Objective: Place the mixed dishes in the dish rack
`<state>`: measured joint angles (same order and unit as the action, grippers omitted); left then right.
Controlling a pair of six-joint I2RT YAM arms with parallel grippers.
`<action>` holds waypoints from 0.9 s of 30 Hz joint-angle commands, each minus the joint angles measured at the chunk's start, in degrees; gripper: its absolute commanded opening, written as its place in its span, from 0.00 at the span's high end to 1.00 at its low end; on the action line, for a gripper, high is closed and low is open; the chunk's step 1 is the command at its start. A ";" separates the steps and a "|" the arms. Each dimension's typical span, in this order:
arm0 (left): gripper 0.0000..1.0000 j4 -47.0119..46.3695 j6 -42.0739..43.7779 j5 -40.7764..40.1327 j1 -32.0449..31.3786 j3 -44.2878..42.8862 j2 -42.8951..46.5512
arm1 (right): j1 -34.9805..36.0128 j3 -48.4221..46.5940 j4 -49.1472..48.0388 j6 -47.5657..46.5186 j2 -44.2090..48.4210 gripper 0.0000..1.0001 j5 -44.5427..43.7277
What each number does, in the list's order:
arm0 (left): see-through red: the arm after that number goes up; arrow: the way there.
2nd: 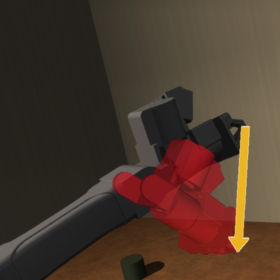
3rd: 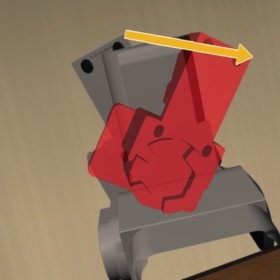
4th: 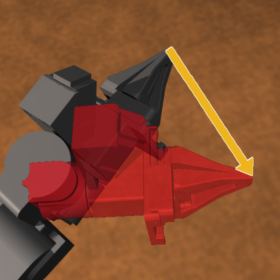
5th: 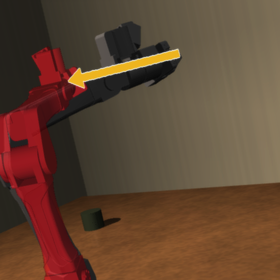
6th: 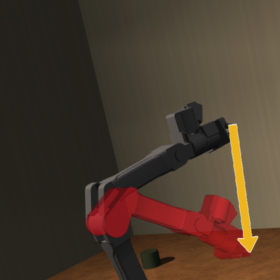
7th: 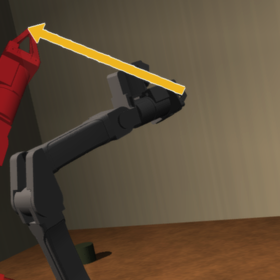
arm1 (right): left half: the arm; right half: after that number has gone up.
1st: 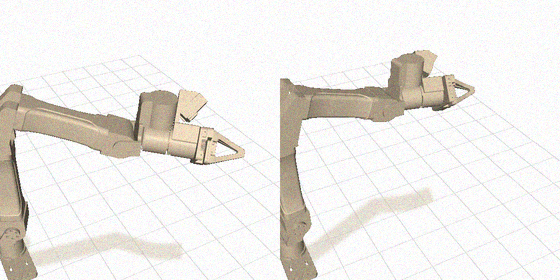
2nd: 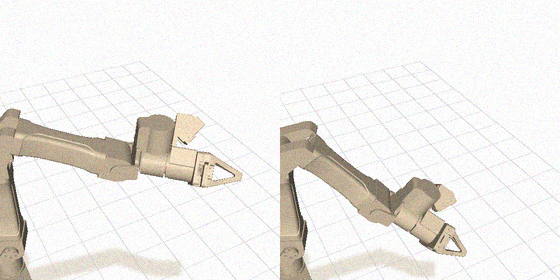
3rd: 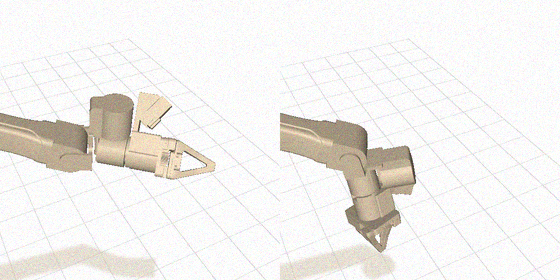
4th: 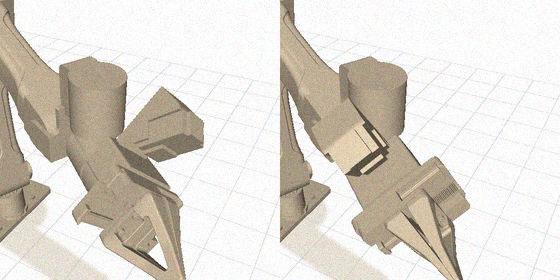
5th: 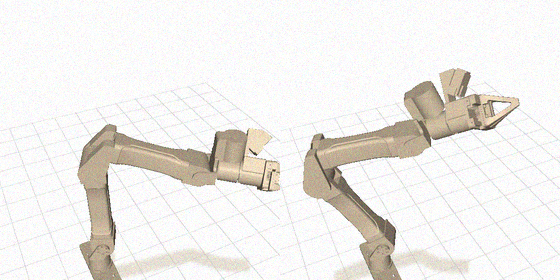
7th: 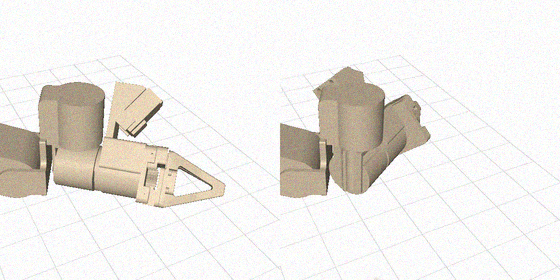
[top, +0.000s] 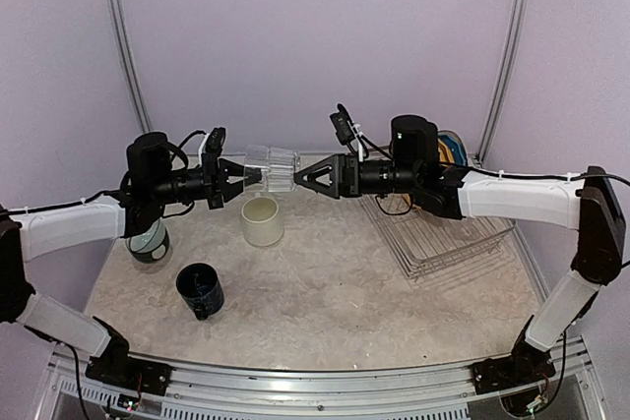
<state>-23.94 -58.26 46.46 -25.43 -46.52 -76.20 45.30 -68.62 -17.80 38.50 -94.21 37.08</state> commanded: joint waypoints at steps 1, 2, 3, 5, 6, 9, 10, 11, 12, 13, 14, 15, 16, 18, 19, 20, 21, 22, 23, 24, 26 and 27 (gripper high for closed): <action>1.00 -14.03 -6.31 4.20 -1.13 1.18 -3.11 | 1.27 -0.77 -9.21 4.13 -1.57 0.00 5.70; 1.00 -15.42 -7.14 4.60 -1.30 1.17 -3.92 | 1.33 -0.67 -9.97 4.51 -1.65 0.00 6.09; 1.00 -16.68 -7.81 5.02 -1.43 1.17 -4.47 | 1.34 -0.64 -10.94 5.00 -1.81 0.00 6.46; 1.00 -18.04 -8.39 5.51 -1.91 1.09 -5.89 | 1.34 -0.64 -12.62 6.04 -2.21 0.00 7.21; 1.00 -18.33 -8.44 5.57 -2.12 1.08 -6.46 | 1.35 -0.82 -13.07 6.46 -2.49 0.01 7.49; 1.00 -18.88 -8.32 5.78 -2.79 0.76 -7.64 | 1.31 -1.35 -13.77 7.17 -3.60 0.06 8.22; 1.00 -18.94 -8.24 5.98 -3.05 0.61 -7.91 | 1.36 -1.35 -14.47 7.63 -3.96 0.08 8.58; 1.00 -18.89 -8.13 6.09 -3.23 0.51 -8.30 | 1.40 -1.45 -15.24 8.24 -4.34 0.11 9.00; 1.00 -18.86 -8.08 6.18 -3.34 0.37 -8.62 | 1.36 -1.54 -15.97 8.86 -4.70 0.14 9.38; 1.00 -18.88 -7.94 6.19 -3.39 0.30 -8.74 | 1.30 -1.61 -16.52 9.29 -5.01 0.18 9.63; 1.00 -18.93 -7.92 6.26 -3.47 0.28 -8.98 | 1.31 -1.69 -16.70 9.39 -5.32 0.22 9.75; 1.00 -18.87 -7.85 6.40 -3.60 0.22 -9.12 | 1.26 -1.77 -16.84 9.47 -5.43 0.25 9.83; 1.00 -18.86 -7.76 6.47 -3.58 0.25 -9.34 | 1.28 -1.78 -17.08 9.61 -5.44 0.28 9.85; 1.00 -18.83 -7.75 6.82 -3.64 0.15 -9.68 | 1.34 -1.77 -17.26 9.66 -5.53 0.31 9.77; 1.00 -18.88 -7.75 6.99 -3.66 0.12 -9.88 | 1.31 -1.78 -17.22 9.62 -5.49 0.34 9.77; 1.00 -18.86 -7.75 7.25 -3.66 0.06 -10.11 | 1.33 -1.76 -17.13 9.59 -5.41 0.39 9.69; 1.00 -18.88 -7.75 7.51 -3.74 -0.01 -10.51 | 1.25 -1.73 -17.03 9.46 -5.37 0.46 9.63; 1.00 -18.87 -7.82 7.77 -3.75 -0.16 -10.76 | 1.25 -1.77 -16.86 9.32 -5.27 0.55 9.52; 1.00 -18.87 -7.95 7.99 -3.75 -0.24 -11.14 | 1.28 -1.65 -16.79 9.15 -5.16 0.63 9.38; 0.96 -19.00 -8.07 8.17 -3.75 -0.31 -11.60 | 1.22 -1.53 -16.74 9.06 -4.94 0.72 9.22; 0.86 -19.27 -8.37 8.41 -3.75 -0.39 -12.07 | 0.97 -1.03 -16.25 8.63 -4.15 0.89 8.59; 0.79 -19.27 -8.41 8.35 -3.75 -0.41 -12.11 | 0.71 -0.73 -15.46 8.19 -3.41 0.97 8.05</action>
<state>-42.48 -66.65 52.95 -28.38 -46.02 -86.46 45.67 -68.73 -31.55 47.62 -98.83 44.77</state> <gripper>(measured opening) 0.098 0.720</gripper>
